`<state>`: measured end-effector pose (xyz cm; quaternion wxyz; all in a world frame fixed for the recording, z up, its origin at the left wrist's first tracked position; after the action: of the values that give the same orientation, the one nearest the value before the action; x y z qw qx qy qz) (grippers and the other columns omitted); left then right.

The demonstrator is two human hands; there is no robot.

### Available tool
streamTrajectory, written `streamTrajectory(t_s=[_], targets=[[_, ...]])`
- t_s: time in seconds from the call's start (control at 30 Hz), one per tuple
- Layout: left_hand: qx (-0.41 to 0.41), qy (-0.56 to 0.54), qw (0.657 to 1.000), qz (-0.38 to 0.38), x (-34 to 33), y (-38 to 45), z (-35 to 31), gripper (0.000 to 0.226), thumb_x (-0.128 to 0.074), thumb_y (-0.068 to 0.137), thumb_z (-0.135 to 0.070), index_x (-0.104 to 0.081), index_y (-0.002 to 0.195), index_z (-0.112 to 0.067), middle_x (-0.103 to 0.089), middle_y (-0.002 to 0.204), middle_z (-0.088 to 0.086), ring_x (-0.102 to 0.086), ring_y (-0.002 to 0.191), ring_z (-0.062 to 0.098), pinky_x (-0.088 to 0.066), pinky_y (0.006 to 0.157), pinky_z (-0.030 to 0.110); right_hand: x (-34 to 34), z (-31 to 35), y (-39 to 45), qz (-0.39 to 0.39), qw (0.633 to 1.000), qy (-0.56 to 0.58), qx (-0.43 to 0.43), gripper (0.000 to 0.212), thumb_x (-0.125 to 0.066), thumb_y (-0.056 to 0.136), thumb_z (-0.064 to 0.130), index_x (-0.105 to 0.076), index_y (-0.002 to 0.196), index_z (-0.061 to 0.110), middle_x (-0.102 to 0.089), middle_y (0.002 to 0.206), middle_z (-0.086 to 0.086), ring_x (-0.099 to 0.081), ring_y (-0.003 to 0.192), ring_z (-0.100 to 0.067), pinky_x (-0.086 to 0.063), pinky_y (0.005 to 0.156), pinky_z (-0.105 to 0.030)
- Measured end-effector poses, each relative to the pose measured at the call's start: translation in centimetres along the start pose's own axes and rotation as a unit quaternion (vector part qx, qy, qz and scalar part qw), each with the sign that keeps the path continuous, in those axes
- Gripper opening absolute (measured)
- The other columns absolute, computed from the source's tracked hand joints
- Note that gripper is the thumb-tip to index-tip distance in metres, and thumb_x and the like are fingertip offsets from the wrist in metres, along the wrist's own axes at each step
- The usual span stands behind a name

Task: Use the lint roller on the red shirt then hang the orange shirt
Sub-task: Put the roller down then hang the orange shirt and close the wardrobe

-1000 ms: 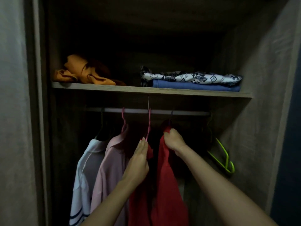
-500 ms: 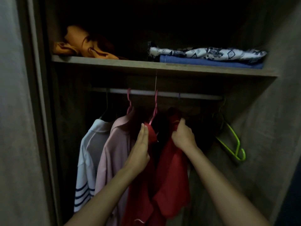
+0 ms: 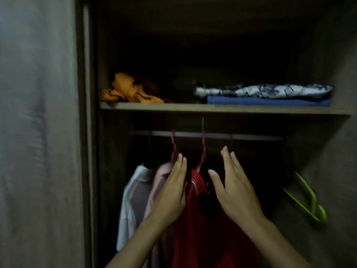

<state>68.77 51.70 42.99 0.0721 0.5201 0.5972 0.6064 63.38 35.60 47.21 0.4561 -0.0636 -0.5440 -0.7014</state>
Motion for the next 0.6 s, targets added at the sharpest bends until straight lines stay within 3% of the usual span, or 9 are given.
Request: streamTrajectory(t_s=[0.07, 0.13, 0.23, 0.33, 0.43, 0.53, 0.6], targets=[[-0.039, 0.023, 0.996, -0.083, 5.1, 2.8, -0.7, 0.06, -0.035, 0.097, -0.019, -0.008, 0.151, -0.013, 0.001, 0.159, -0.003, -0.002, 0.146, 0.004, -0.01, 0.118, 0.018, 1.8, 4.3, 1.6, -0.016, 0.997, 0.022, 0.078, 0.066, -0.036, 0.098, 0.047, -0.005, 0.153, 0.03, -0.011, 0.157, 0.017, 0.007, 0.138, 0.011, 0.001, 0.102, -0.003], [-0.064, 0.05, 0.986, -0.145, 10.3, 6.1, -1.6, 0.062, -0.039, 0.095, -0.008, -0.014, 0.151, -0.01, -0.003, 0.159, -0.001, -0.005, 0.147, 0.009, -0.009, 0.117, 0.016, 3.3, 8.3, 3.9, -0.044, 0.987, 0.049, 0.149, 0.062, -0.038, 0.099, 0.042, -0.011, 0.153, 0.029, -0.017, 0.156, 0.016, 0.003, 0.138, 0.012, 0.001, 0.098, 0.001], [-0.046, 0.093, 0.98, -0.17, 16.4, 10.7, -2.8, 0.073, -0.039, 0.088, 0.012, -0.013, 0.152, -0.013, 0.002, 0.158, -0.005, 0.0, 0.147, 0.01, -0.001, 0.113, 0.01, 4.2, 12.8, 9.3, -0.058, 0.976, 0.081, 0.192, 0.058, -0.041, 0.101, 0.034, -0.018, 0.153, 0.023, -0.023, 0.158, 0.005, -0.009, 0.144, 0.0, -0.009, 0.106, -0.012], [0.019, 0.157, 0.973, -0.167, 19.7, 14.7, -1.9, 0.065, -0.04, 0.093, 0.005, -0.016, 0.151, -0.014, -0.002, 0.161, 0.003, 0.002, 0.147, 0.015, -0.003, 0.115, 0.024, 3.5, 15.2, 15.2, -0.018, 0.983, 0.08, 0.165, 0.055, -0.043, 0.1, 0.03, -0.026, 0.151, 0.017, -0.029, 0.156, -0.003, -0.02, 0.146, -0.016, -0.021, 0.113, -0.028], [0.123, 0.161, 0.971, -0.129, 21.0, 17.3, 1.2, 0.053, -0.044, 0.098, -0.02, -0.026, 0.148, -0.013, -0.015, 0.158, 0.011, -0.01, 0.147, 0.025, -0.013, 0.12, 0.045, 1.5, 15.5, 19.7, 0.046, 0.989, 0.067, 0.125, 0.051, -0.05, 0.097, 0.029, -0.037, 0.144, 0.014, -0.047, 0.142, -0.011, -0.046, 0.128, -0.027, -0.039, 0.099, -0.035], [0.216, 0.099, 0.969, -0.072, 21.4, 18.2, 3.6, 0.068, -0.057, 0.091, -0.034, -0.025, 0.146, -0.01, -0.027, 0.152, 0.015, -0.028, 0.14, 0.032, -0.029, 0.113, 0.052, -1.1, 15.5, 22.7, 0.193, 0.977, 0.048, 0.077, 0.037, -0.059, 0.091, 0.028, -0.052, 0.126, 0.016, -0.059, 0.117, -0.009, -0.057, 0.099, -0.023, -0.043, 0.071, -0.028], [0.25, 0.081, 0.964, -0.049, 21.5, 18.2, 4.4, 0.086, -0.065, 0.086, -0.036, -0.012, 0.149, -0.009, -0.027, 0.152, 0.016, -0.031, 0.138, 0.035, -0.031, 0.111, 0.052, -1.8, 15.7, 23.5, 0.275, 0.955, 0.082, 0.07, 0.046, -0.061, 0.089, 0.023, -0.048, 0.133, 0.016, -0.056, 0.124, -0.009, -0.053, 0.113, -0.025, -0.041, 0.083, -0.028]])
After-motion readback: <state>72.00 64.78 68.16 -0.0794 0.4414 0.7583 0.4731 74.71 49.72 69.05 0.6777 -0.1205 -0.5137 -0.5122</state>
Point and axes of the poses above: each hand's wrist, its own y-axis towards the middle knuckle, its own x-axis out of the back of the hand, z = x × y, the point moved 3 cm from there along y, towards the middle knuckle
